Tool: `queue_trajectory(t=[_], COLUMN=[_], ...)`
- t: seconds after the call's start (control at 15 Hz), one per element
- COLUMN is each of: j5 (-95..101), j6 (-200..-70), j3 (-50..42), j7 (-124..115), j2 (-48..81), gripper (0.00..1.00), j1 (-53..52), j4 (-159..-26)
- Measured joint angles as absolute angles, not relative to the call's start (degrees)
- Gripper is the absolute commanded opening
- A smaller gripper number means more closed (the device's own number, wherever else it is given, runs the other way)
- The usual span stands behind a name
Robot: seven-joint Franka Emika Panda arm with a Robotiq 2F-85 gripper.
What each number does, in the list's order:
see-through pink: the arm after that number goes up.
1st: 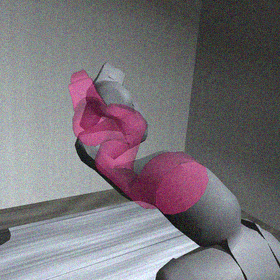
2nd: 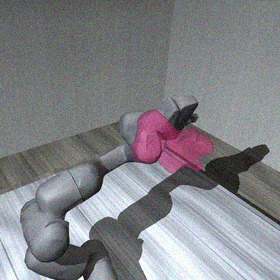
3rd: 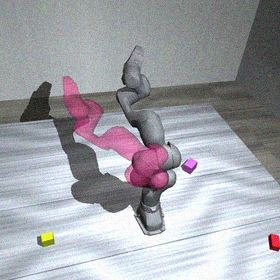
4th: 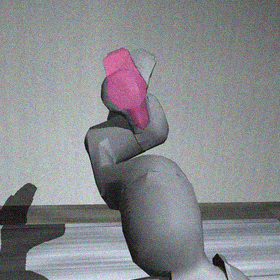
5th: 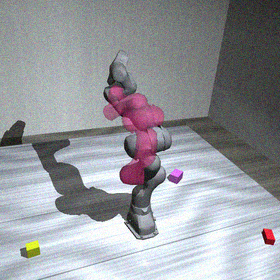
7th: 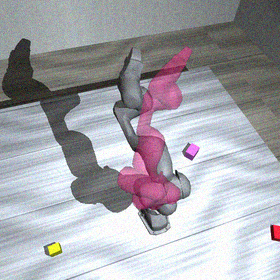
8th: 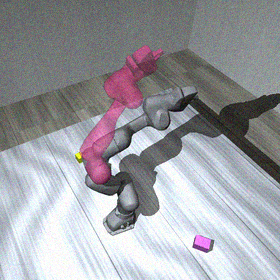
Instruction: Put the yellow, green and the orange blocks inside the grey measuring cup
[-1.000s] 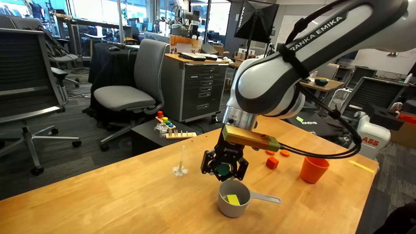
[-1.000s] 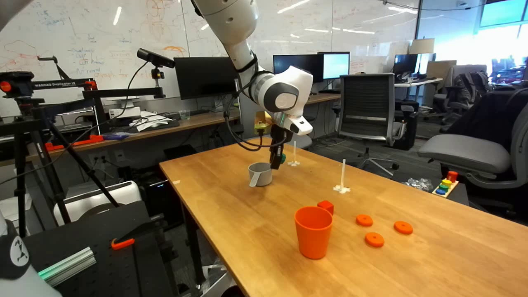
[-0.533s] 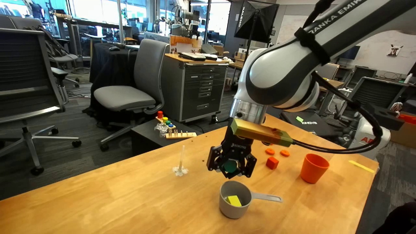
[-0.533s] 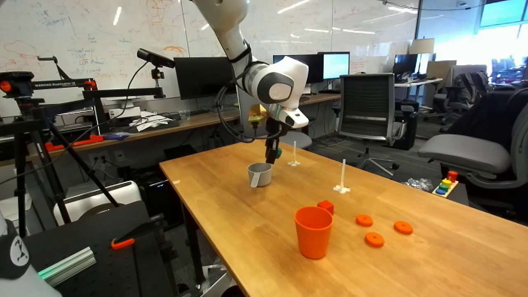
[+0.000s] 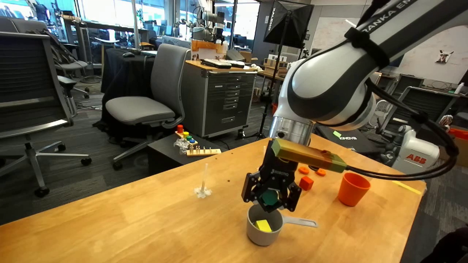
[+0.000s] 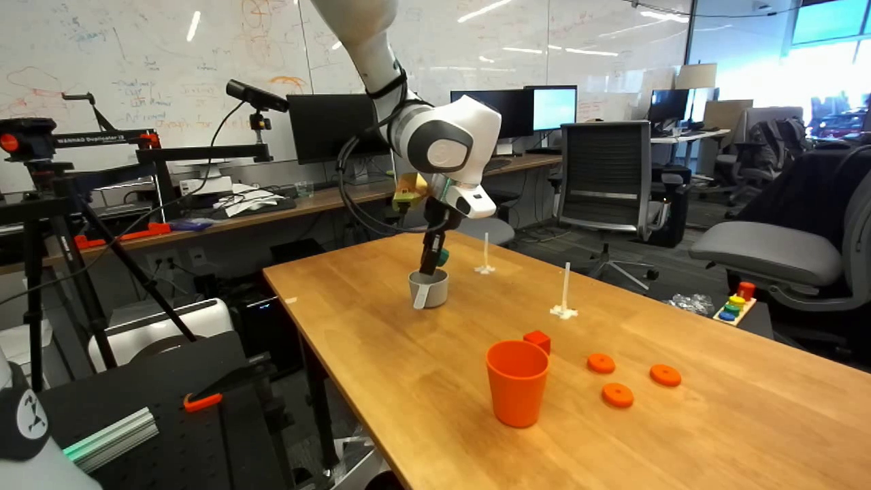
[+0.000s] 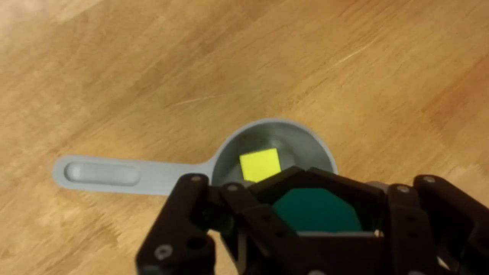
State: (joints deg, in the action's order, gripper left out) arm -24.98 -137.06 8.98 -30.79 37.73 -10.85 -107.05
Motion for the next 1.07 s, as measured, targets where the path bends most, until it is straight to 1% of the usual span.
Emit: queue_trajectory(t=[0.07,0.13,0.2,0.27,0.33,0.47,0.53,0.8,0.87,1.07], j5=[-26.2,-27.3,-28.3,-29.0,-29.2,-29.2,-29.0,-26.3,-25.5,-23.0], j6=[-137.1,-137.1,-137.1,-137.1,-137.1,-137.3,-137.6,-138.1,-138.2,-138.2], j3=[9.1,9.3,9.4,9.4,9.4,9.4,9.3,7.7,7.2,6.0], j7=[-30.2,-29.7,-29.2,-28.8,-28.7,-28.6,-28.6,-28.8,-28.9,-29.5], j2=[37.7,37.7,37.7,37.7,37.7,37.7,37.6,35.9,35.1,32.6], gripper=[0.01,0.28,0.3,0.36,0.45,0.59,0.68,0.96,1.0,1.0], j1=[-10.8,-10.7,-10.7,-10.7,-10.6,-10.7,-10.7,-11.1,-11.2,-11.4], j4=[-107.8,-108.4,-109.1,-109.6,-110.0,-110.6,-110.8,-111.2,-111.2,-111.3])
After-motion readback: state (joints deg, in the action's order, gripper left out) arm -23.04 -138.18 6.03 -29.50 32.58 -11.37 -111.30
